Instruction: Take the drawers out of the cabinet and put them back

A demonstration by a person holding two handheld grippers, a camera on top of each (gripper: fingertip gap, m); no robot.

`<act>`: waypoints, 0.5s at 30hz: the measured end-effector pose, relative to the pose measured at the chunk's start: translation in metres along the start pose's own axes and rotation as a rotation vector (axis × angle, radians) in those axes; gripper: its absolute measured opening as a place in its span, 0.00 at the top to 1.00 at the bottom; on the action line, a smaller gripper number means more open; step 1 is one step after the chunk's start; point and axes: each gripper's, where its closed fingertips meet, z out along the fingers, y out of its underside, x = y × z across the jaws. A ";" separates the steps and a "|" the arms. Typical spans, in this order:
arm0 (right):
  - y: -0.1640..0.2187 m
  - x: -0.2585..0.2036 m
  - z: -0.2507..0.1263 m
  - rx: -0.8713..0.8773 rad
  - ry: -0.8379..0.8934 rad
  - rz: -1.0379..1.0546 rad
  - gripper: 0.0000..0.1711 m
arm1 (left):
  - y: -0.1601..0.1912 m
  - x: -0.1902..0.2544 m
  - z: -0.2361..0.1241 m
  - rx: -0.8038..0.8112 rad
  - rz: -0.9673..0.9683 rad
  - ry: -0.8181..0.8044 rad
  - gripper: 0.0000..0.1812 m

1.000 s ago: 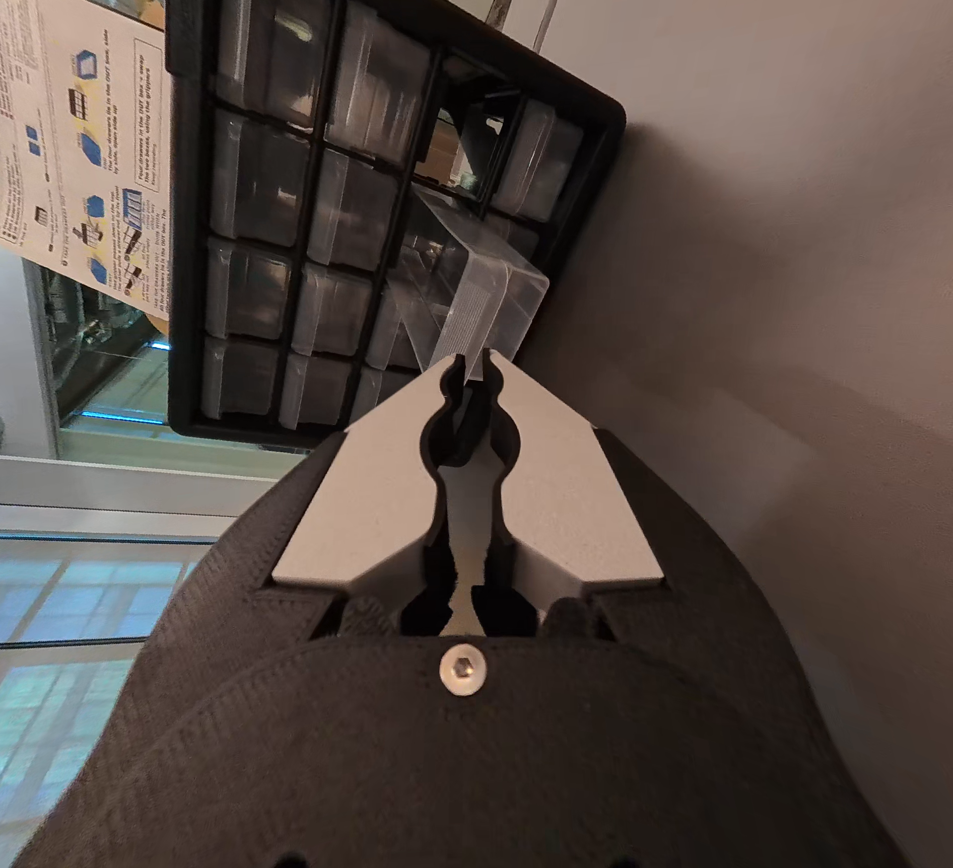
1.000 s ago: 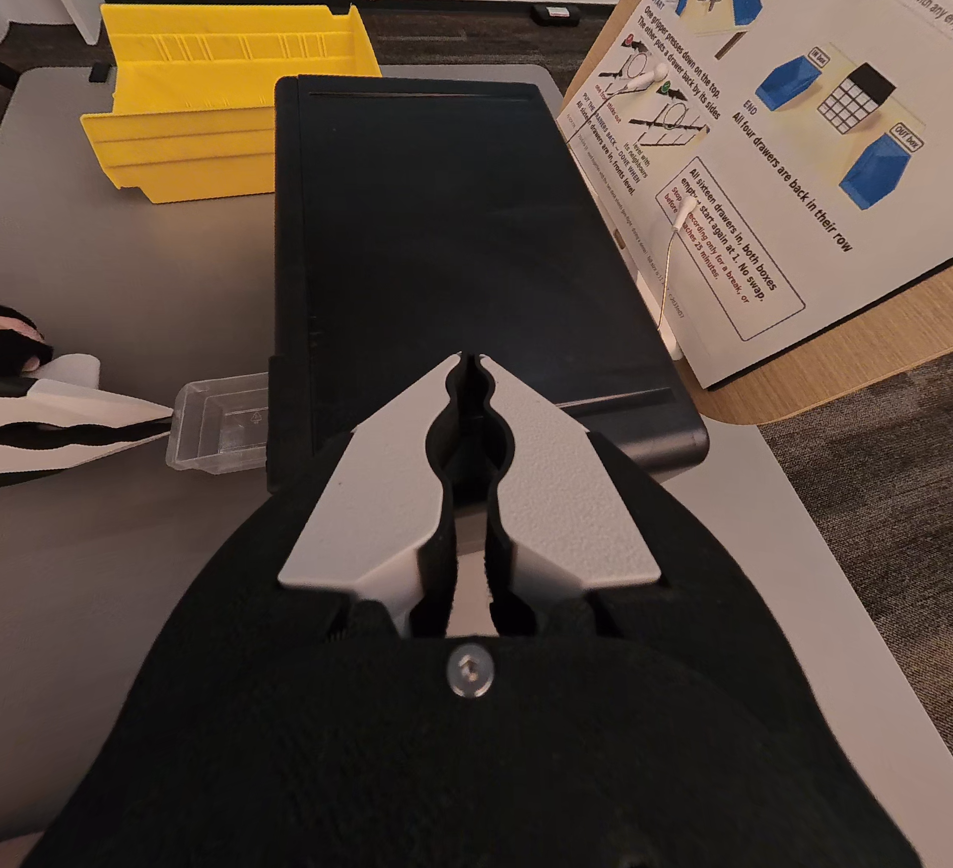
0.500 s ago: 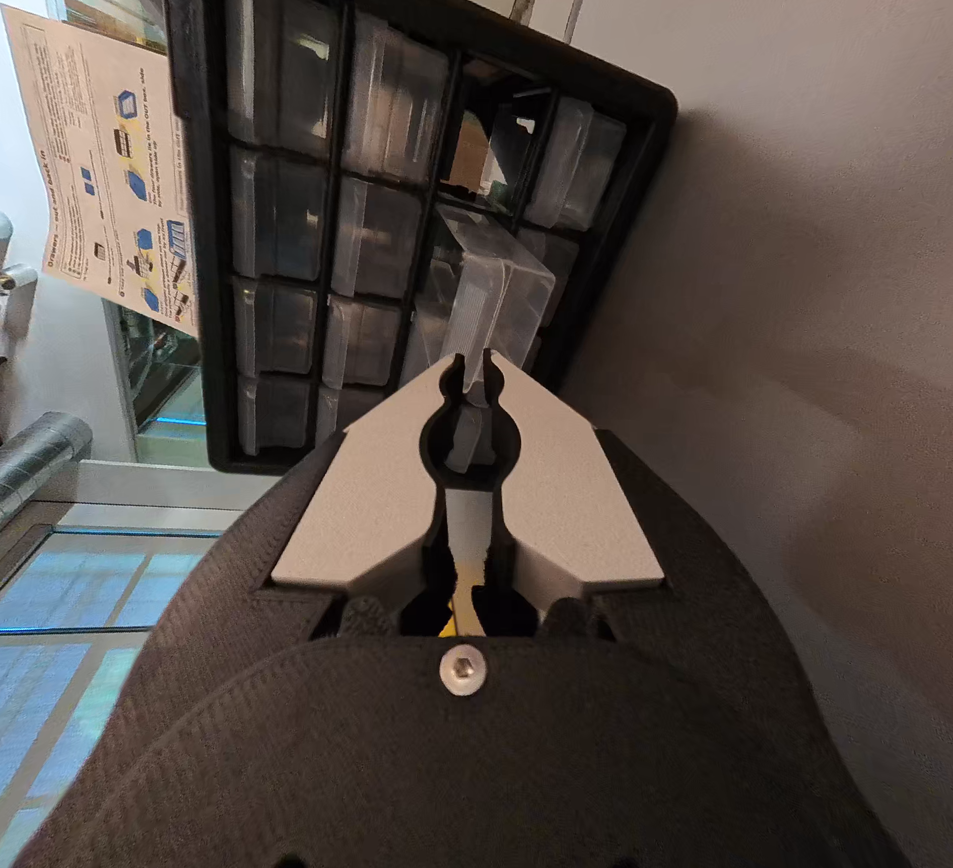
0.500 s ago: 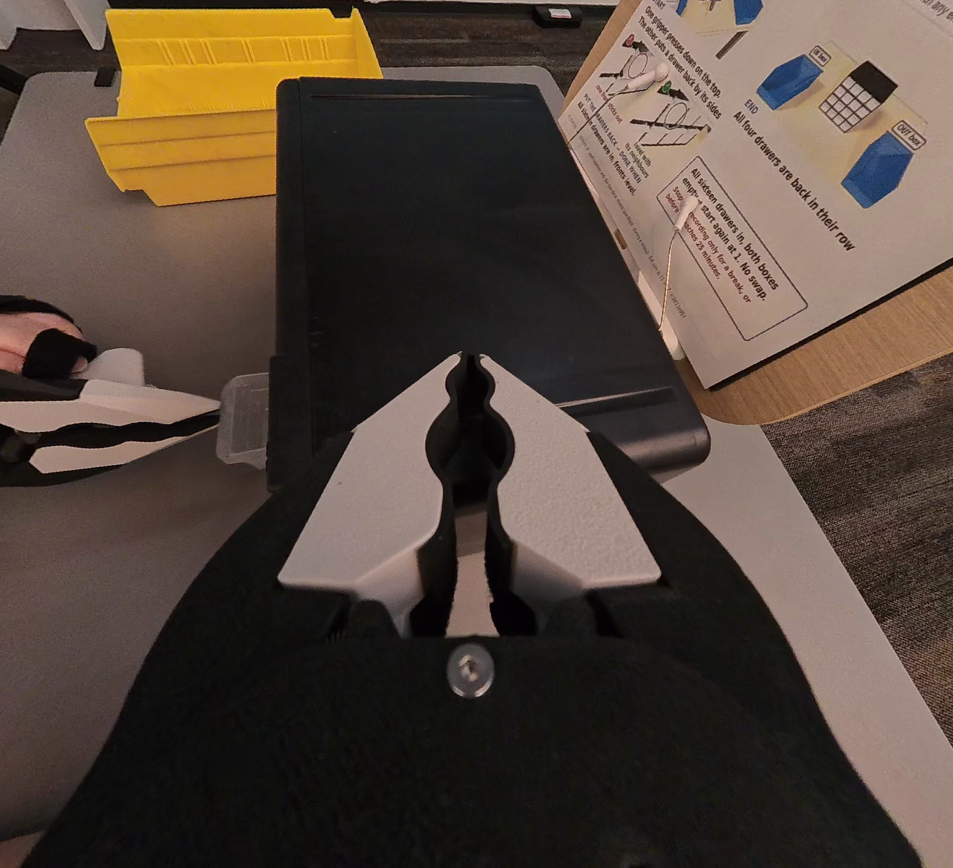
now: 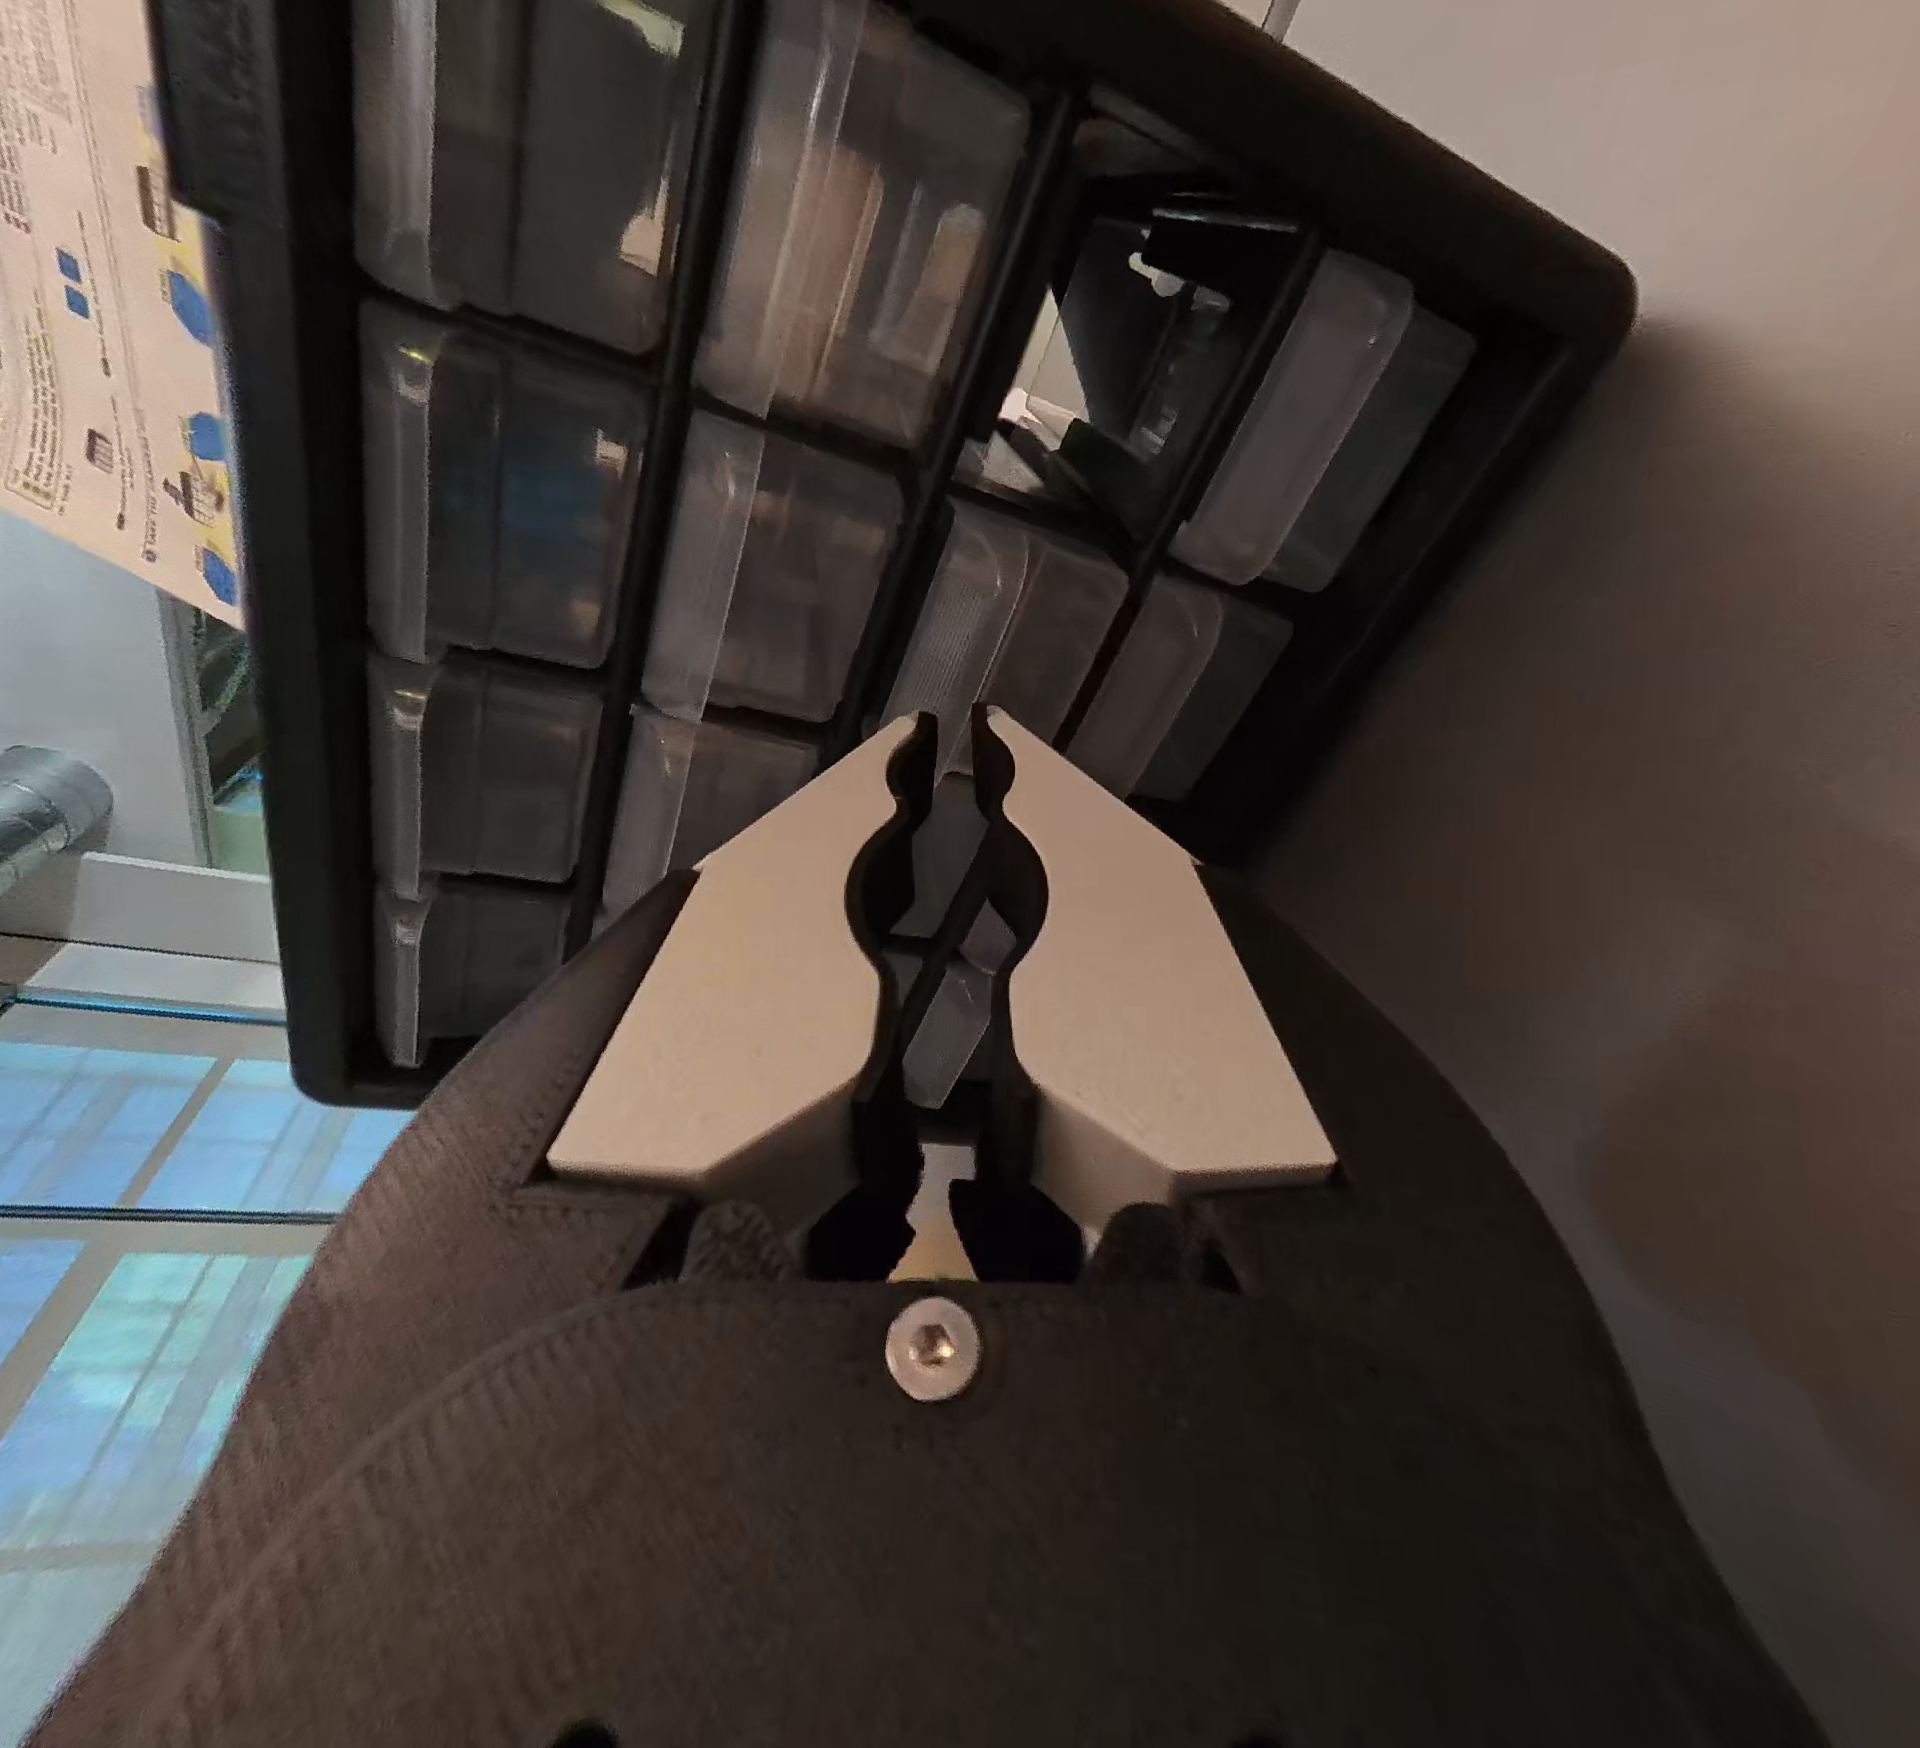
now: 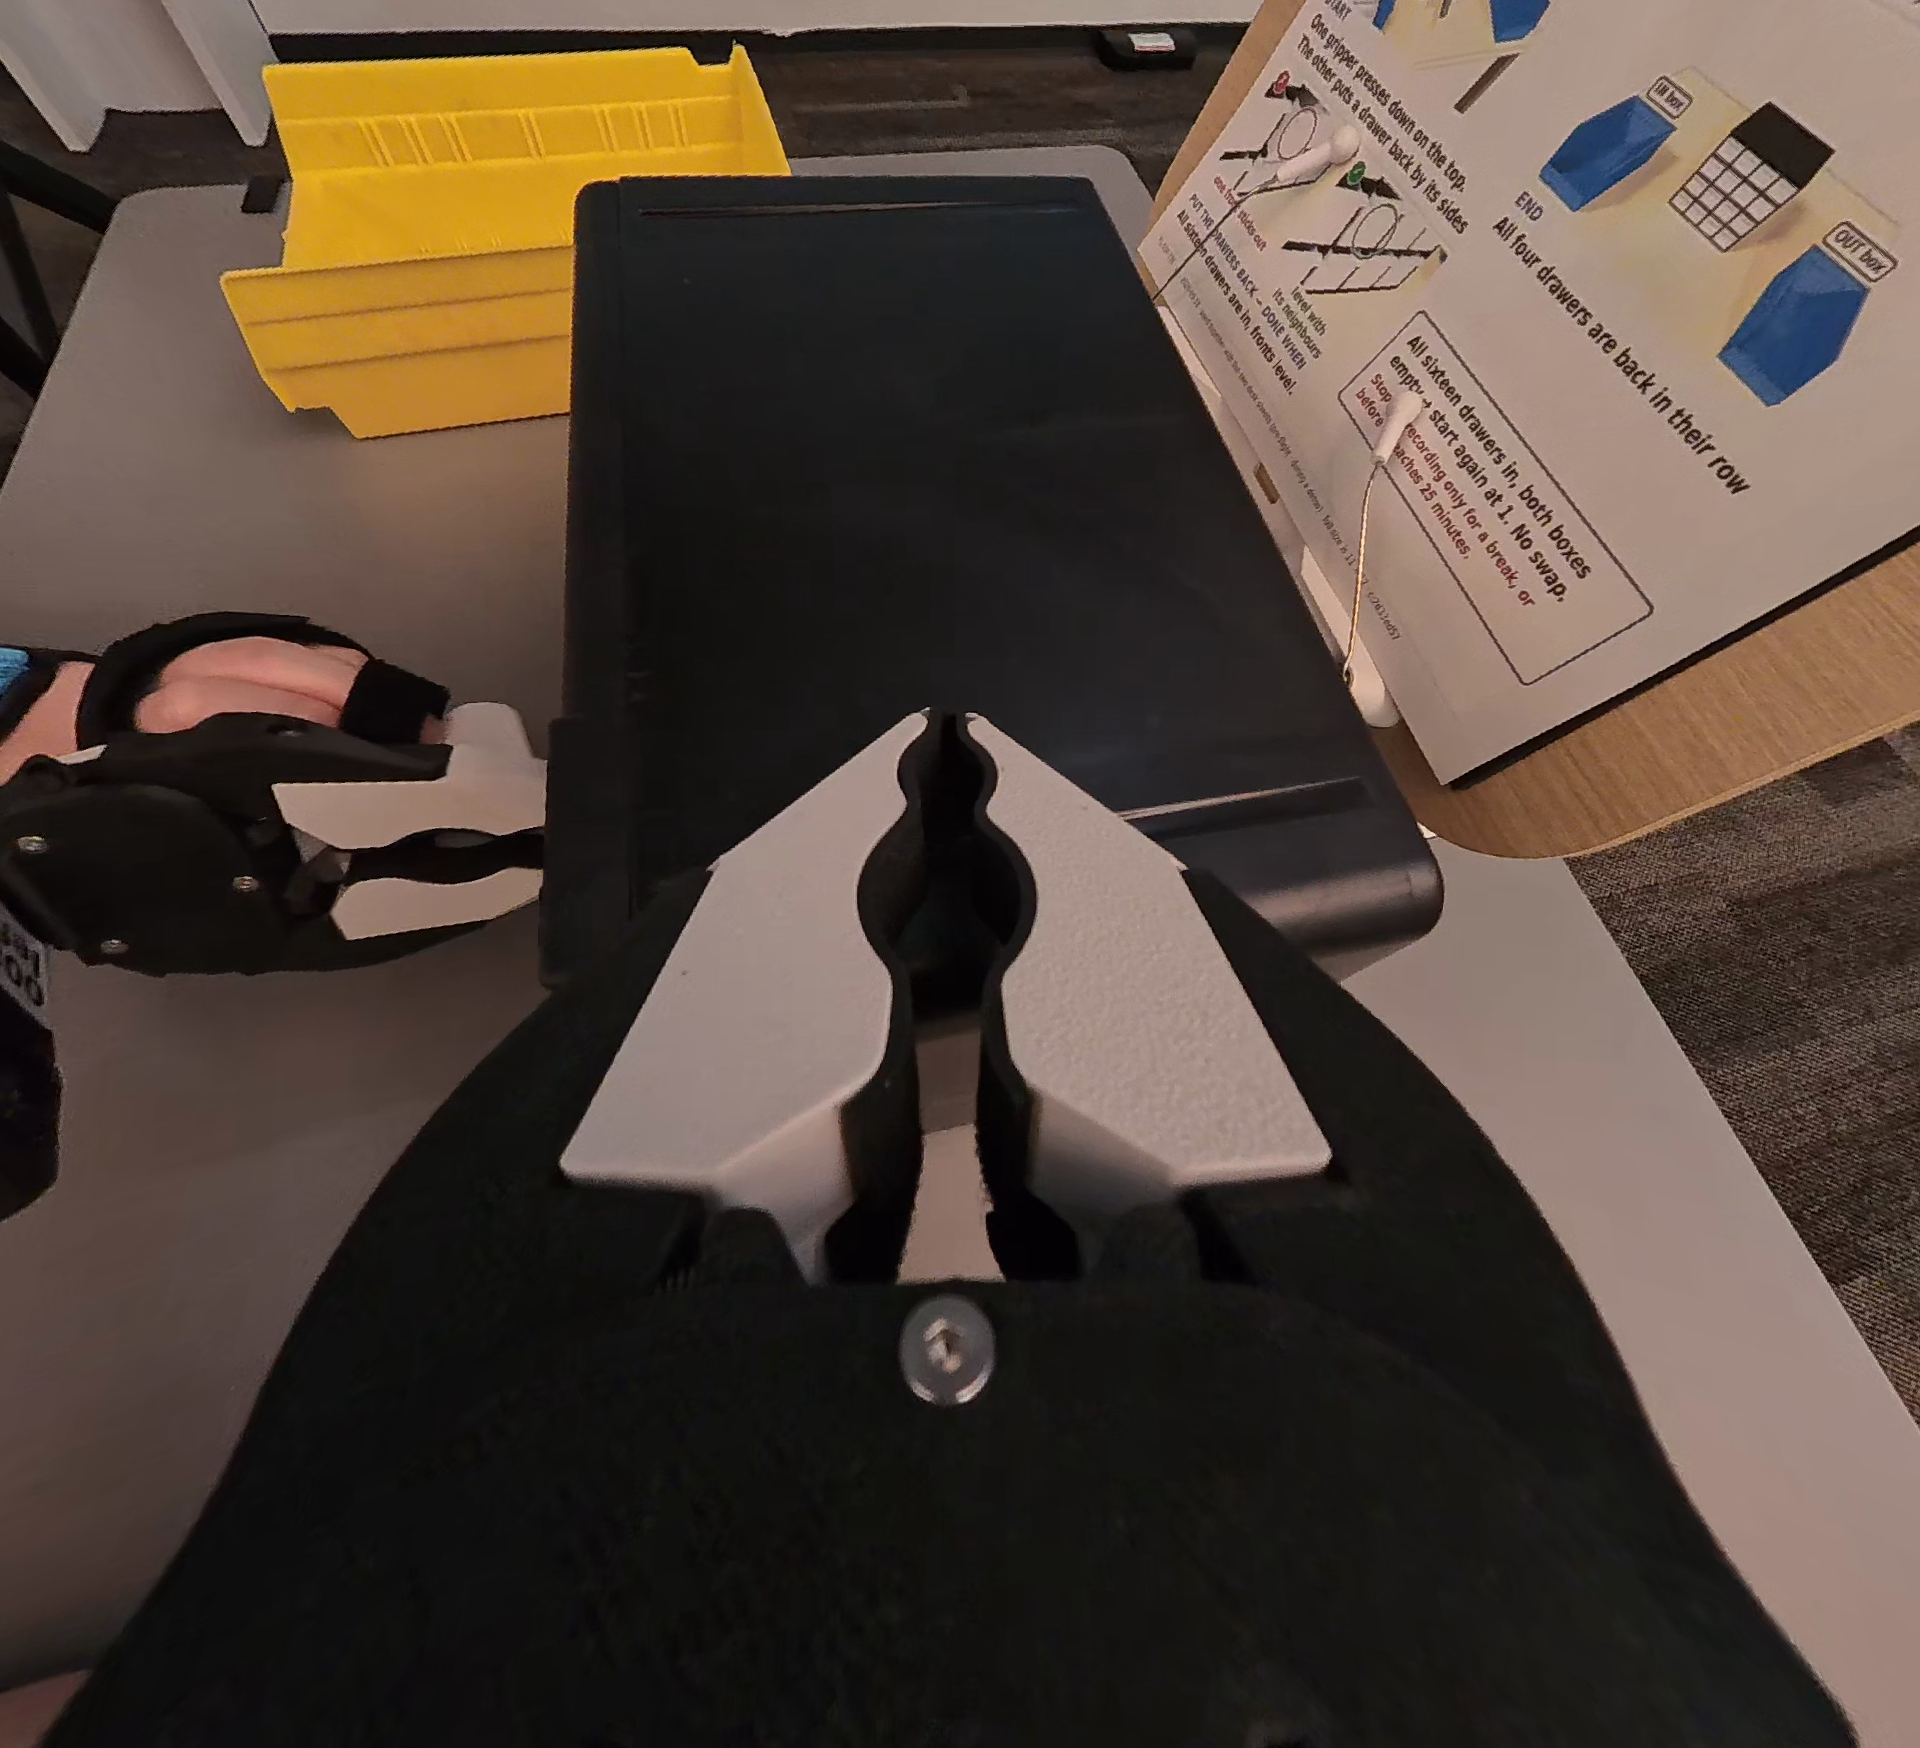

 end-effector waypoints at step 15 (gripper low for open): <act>0.000 0.000 0.000 -0.001 0.003 -0.001 1.00 | 0.003 -0.007 -0.025 0.015 -0.083 0.014 0.96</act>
